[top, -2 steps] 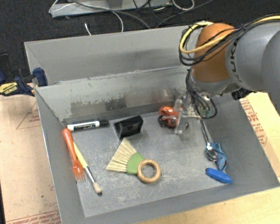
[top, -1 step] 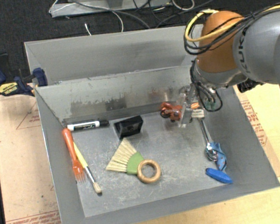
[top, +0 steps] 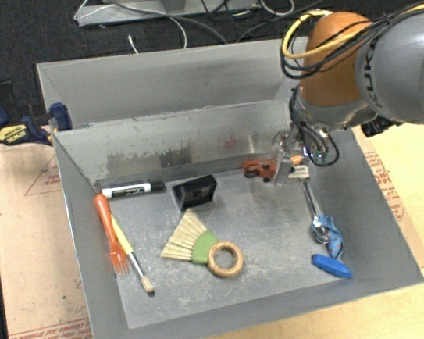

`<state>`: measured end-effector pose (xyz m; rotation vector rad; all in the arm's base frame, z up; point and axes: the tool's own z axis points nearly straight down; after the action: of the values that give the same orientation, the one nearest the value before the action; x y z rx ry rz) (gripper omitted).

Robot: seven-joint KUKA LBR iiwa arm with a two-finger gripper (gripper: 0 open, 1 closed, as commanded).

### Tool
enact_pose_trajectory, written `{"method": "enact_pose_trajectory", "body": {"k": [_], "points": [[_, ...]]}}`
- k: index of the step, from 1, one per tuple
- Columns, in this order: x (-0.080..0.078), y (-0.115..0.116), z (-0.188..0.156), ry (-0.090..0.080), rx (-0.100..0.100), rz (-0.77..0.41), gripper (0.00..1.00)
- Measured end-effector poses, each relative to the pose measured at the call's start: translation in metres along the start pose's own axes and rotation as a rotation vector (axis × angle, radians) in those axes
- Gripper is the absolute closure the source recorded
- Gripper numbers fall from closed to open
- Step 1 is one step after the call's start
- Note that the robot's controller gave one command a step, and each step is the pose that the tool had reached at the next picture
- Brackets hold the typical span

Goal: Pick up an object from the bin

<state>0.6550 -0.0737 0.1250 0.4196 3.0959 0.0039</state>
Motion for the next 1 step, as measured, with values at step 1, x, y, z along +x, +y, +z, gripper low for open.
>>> {"method": "enact_pose_trajectory", "body": {"k": [1], "points": [[-0.0009, 0.0003, -0.0116, -0.003, -0.001, 0.0, 1.0]]}}
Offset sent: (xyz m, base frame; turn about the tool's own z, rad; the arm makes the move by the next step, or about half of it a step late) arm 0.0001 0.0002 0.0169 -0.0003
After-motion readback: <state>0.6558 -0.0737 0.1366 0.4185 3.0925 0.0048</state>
